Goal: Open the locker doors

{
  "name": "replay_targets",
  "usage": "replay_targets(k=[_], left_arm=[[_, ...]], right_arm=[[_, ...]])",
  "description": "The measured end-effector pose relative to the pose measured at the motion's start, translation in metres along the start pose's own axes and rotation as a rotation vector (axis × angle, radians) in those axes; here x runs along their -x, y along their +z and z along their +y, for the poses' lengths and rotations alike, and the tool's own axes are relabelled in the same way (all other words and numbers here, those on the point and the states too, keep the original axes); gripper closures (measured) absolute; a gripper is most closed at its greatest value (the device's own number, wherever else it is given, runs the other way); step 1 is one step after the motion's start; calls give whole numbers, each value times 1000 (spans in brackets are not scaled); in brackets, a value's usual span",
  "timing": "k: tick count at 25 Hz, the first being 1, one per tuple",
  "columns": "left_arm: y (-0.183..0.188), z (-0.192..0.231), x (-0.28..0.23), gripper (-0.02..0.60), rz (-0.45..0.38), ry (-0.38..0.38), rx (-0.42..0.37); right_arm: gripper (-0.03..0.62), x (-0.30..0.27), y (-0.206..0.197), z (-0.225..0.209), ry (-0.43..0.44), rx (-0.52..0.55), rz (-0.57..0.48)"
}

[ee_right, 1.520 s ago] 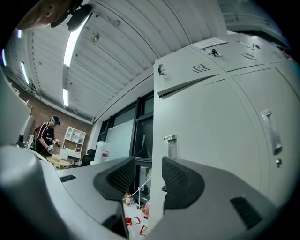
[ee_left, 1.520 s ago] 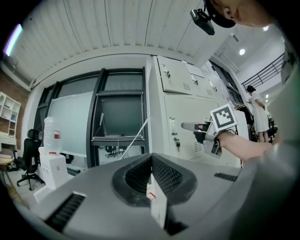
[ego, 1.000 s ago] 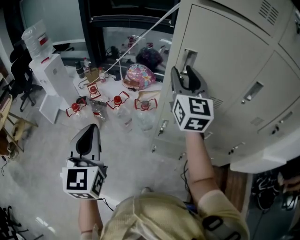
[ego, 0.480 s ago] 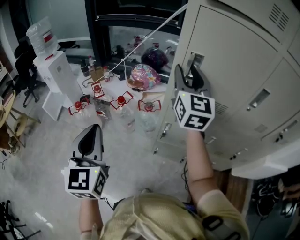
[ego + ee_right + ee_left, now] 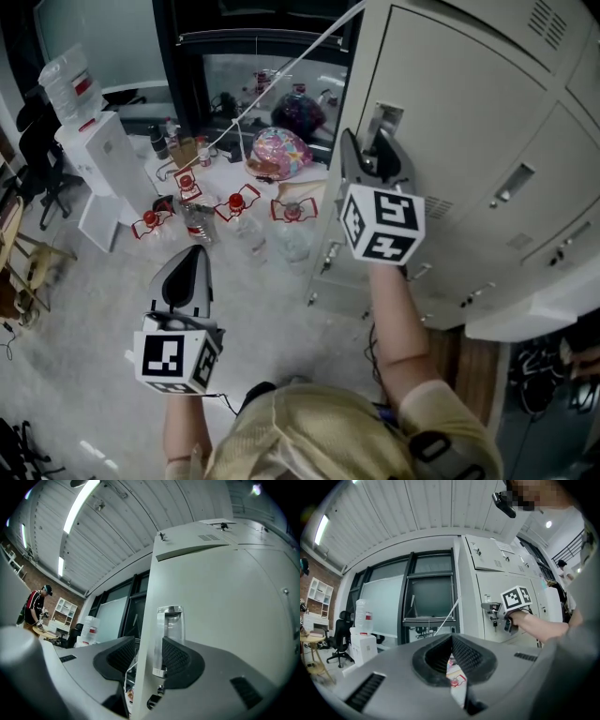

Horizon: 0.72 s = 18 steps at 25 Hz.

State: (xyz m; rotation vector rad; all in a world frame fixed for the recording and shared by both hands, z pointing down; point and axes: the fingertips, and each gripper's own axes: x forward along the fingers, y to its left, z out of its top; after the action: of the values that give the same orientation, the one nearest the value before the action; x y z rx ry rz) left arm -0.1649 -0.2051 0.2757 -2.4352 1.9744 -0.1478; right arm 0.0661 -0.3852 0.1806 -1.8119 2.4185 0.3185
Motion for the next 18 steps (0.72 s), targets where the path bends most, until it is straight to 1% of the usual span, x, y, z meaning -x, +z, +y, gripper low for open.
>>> replay_targets(k=[3,7,12,18], left_arm=[[5,-1,-11,577,-39,-58,14],[11,-7,-21,578,-44,-128,13],[11,-15,-18,578,-39,-186,4],[14,-26,-9,578,-54,-249,-1]], right_arm=[[436,9,1,4,-21,20,9],[436,23,2,8,-29,33,28],[436,43,9,12,-44,31,30],[437,79,16,14,-67,31,29]])
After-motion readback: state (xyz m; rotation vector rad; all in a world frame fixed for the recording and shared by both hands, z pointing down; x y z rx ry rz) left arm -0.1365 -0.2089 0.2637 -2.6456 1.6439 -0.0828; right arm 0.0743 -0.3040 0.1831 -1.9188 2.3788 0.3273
